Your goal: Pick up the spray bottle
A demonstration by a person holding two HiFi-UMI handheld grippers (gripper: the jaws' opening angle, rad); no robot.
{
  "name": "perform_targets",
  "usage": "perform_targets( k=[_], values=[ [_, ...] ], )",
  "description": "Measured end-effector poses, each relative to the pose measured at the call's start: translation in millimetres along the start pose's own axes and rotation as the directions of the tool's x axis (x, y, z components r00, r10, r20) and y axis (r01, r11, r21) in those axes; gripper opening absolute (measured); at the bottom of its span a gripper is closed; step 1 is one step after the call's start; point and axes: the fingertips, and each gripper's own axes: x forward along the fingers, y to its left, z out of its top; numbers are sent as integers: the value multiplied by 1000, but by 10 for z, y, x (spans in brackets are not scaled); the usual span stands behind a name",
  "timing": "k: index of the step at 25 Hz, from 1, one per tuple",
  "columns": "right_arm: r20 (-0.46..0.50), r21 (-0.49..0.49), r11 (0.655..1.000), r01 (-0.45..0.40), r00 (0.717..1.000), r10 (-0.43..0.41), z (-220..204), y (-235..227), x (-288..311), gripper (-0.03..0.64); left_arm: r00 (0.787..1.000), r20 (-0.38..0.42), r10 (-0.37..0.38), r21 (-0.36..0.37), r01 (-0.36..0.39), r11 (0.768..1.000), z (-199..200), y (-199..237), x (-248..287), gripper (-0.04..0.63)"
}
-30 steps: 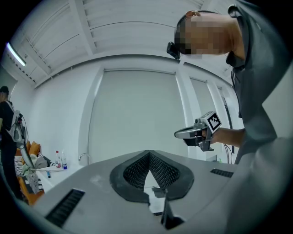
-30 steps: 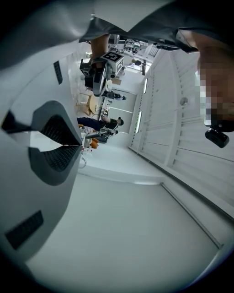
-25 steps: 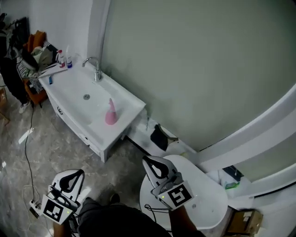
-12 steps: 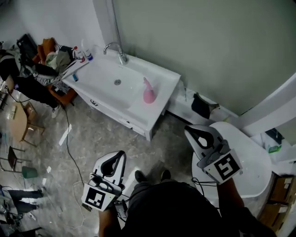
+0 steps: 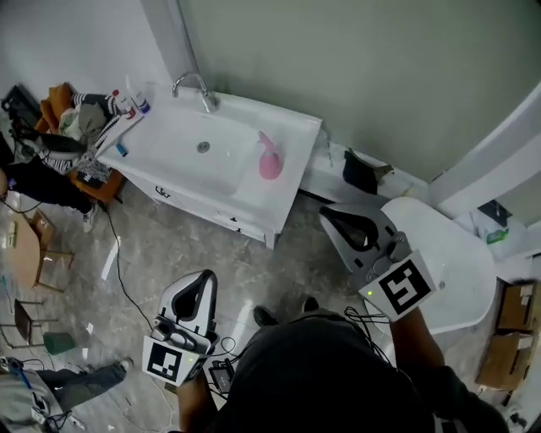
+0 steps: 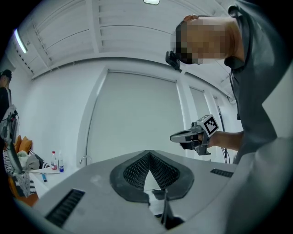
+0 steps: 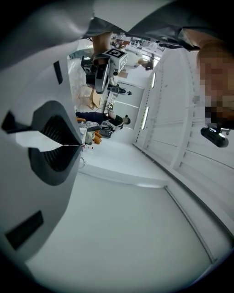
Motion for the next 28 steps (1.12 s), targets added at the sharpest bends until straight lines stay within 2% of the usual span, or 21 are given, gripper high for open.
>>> perform_targets(
  k=[2,6,11,16,19,23,26,28],
  values=[
    [-31,23,1000,13,999,-13,-50,67,60,9,999,-38,-7,-2,7,1000,-90,113,-61,2],
    [-20,15,1000,15,1000,-15,4,118,188,9,999,-39,-8,0,8,1000,-102,309,-63,2],
    [-46,42,999,19,999,-17,-158,23,191,9,999,-45,-23,3,23,1000,-145,320,108,2],
    [-36,38,999,-18,999,19,-238,-228,283,9,998,-55,22,-4,-22,1000,-139,306,284,2],
    [-33,43,998,-45,998,46,-269,-459,311,9,995,-87,39,-5,-39,999,-160,229,491,2],
    [22,51,996,-78,997,77,-248,-718,388,9,990,-117,77,-43,-83,996,-128,182,780,2],
    [19,113,989,-100,995,98,-509,-825,486,9,988,-132,80,21,-78,997,-170,180,923,2],
    [-14,119,985,-128,991,131,-689,-912,486,9,986,-142,89,45,-83,996,-266,129,1005,2]
  ],
)
